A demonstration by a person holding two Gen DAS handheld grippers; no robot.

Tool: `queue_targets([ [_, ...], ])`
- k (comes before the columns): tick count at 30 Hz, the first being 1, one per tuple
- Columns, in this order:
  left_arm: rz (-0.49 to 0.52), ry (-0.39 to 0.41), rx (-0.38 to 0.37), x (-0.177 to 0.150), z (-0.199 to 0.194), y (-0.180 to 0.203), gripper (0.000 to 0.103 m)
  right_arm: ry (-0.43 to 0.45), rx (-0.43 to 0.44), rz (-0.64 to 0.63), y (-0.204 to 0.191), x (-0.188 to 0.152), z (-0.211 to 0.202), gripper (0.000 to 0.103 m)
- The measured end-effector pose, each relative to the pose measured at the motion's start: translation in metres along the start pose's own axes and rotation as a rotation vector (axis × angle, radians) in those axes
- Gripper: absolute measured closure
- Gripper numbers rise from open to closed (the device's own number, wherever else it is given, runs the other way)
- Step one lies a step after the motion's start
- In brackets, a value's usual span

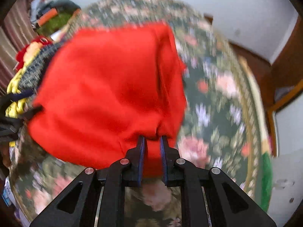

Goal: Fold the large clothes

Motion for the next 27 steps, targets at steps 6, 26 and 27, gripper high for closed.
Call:
queue_targets([
  [6,-0.071,-0.009,-0.025,-0.012,0.005,-0.011,0.01,0.057,-0.133,0.04,0.036,-0.016,-0.01,0.0],
  [26,-0.067,0.073,-0.004,0.054,-0.019,-0.033,0.011,0.236,0.174,0.113,0.014,0.069,-0.053,0.0],
  [27,-0.082,0.068,-0.006,0.061,-0.011,-0.036,0.011,0.228,0.182,0.101,0.01,0.076,-0.045,0.0],
])
Point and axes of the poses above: each gripper's, at about its wrist camera, not at the fingertips, and z roughly the way its jaws point, y to its right, x to its top, the point moved 1 cm from there along z, roughly the way its jaws point, and after that the axes turned 11 degrees about y, right-handed, at the moved point
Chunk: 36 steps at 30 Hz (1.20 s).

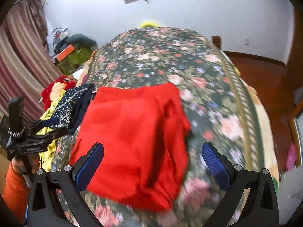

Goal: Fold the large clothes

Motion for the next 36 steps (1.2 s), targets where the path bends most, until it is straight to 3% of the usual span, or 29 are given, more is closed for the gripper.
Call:
queue_targets([
  [4,-0.069,-0.054,-0.035,0.015,0.042,-0.005,0.011,-0.084,0.011,-0.003,-0.001,0.008,0.054,0.001],
  [9,-0.088,-0.104,-0.041,0.017,0.087,-0.012,0.011,-0.14,-0.037,0.022,0.034,0.006,0.092,0.001],
  [13,-0.155,-0.082,-0.057,0.023,0.09,-0.029,0.009,-0.11,-0.016,0.076,0.07,0.01,0.085,0.001],
  [17,-0.203,-0.026,-0.024,0.033,0.072,-0.046,0.009,-0.036,-0.038,0.064,0.07,0.016,0.058,0.001],
  [20,-0.217,-0.028,-0.056,0.031,0.058,-0.049,0.009,-0.024,0.043,0.077,0.061,0.014,0.045,0.001],
  [25,-0.197,-0.093,-0.133,0.007,0.05,-0.038,0.009,-0.094,0.19,0.164,0.051,-0.013,0.052,0.001],
  [31,-0.305,-0.235,-0.27,-0.037,0.077,-0.026,0.009,-0.214,0.248,0.272,0.05,-0.049,0.092,0.0],
  [33,-0.342,-0.259,-0.306,-0.042,0.089,-0.025,0.004,-0.205,0.283,0.272,0.047,-0.046,0.096,0.001],
  [36,-0.302,-0.243,-0.311,-0.034,0.098,-0.017,0.002,-0.22,0.357,0.32,0.043,-0.04,0.114,0.002],
])
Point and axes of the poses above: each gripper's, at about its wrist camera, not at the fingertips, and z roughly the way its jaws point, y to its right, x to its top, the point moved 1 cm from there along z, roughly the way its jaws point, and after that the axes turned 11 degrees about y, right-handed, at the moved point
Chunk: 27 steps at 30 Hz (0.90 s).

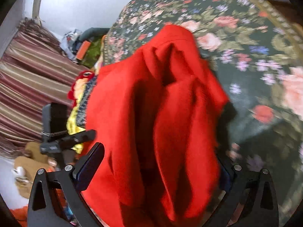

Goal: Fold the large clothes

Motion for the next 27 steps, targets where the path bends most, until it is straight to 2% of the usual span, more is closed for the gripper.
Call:
queue_targets([
  [3,0.041,-0.008,-0.006,0.007,0.011,0.012,0.002,0.004,0.013,0.008,-0.002,0.007,0.013,0.01],
  [4,0.048,-0.007,-0.011,0.009,0.014,0.016,0.003,0.005,0.003,0.005,-0.002,0.009,0.015,0.018],
  [5,0.05,-0.004,-0.029,0.01,0.016,0.02,0.01,0.008,-0.006,0.005,-0.003,0.009,0.017,0.026],
  [6,0.044,0.003,-0.02,0.011,0.017,0.023,0.01,0.013,-0.013,0.006,-0.002,0.01,0.017,0.031],
  [7,0.038,0.01,-0.012,0.012,0.018,0.024,0.014,0.019,-0.022,0.007,-0.003,0.01,0.016,0.043],
  [8,0.036,0.022,-0.009,0.013,0.017,0.025,0.022,0.023,-0.016,0.008,-0.003,0.009,0.015,0.055],
  [9,0.03,0.035,-0.01,0.013,0.014,0.025,0.026,0.035,0.0,0.008,-0.005,0.009,0.013,0.059],
  [11,0.005,0.066,-0.034,0.015,0.002,0.022,0.049,0.057,0.009,-0.003,-0.011,0.008,0.005,0.068],
  [14,-0.005,0.109,-0.094,0.018,-0.022,0.024,0.064,0.078,-0.016,-0.069,-0.032,0.006,-0.006,0.071],
  [20,0.156,0.232,-0.035,0.021,-0.08,0.054,0.068,0.141,-0.028,-0.185,-0.094,0.005,-0.026,0.073],
  [27,0.185,0.383,-0.039,0.034,-0.176,0.047,0.068,0.232,0.004,-0.326,-0.186,0.008,-0.043,0.073],
])
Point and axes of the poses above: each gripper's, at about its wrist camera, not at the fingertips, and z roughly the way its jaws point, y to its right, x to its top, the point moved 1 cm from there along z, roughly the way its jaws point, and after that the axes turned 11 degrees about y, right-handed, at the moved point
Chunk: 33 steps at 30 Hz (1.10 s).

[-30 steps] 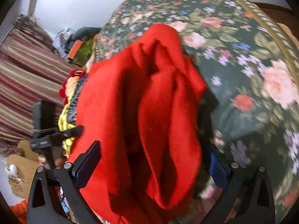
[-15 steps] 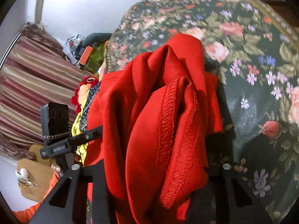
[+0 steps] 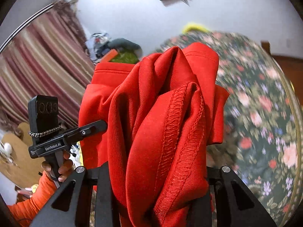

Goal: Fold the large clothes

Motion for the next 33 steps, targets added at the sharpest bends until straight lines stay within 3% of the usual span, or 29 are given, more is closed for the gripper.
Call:
queue_targets([
  [9,0.011,0.111,0.088,0.042,-0.081,-0.048,0.068,0.04,0.076,-0.079,-0.102,0.025,0.052,0.073],
  [17,-0.056,0.123,0.201,0.057,-0.107,-0.143,0.067,-0.008,0.126,-0.056,-0.161,0.025,0.163,0.073],
  [24,-0.164,0.062,0.286,0.052,-0.083,-0.244,0.067,-0.084,0.125,0.036,-0.163,0.004,0.276,0.073],
  [30,-0.266,-0.06,0.345,0.029,-0.027,-0.322,0.065,-0.171,0.072,0.164,-0.124,-0.03,0.361,0.073],
  [33,-0.259,-0.102,0.401,0.016,-0.005,-0.343,0.053,-0.235,0.011,0.201,-0.099,-0.048,0.386,0.064],
])
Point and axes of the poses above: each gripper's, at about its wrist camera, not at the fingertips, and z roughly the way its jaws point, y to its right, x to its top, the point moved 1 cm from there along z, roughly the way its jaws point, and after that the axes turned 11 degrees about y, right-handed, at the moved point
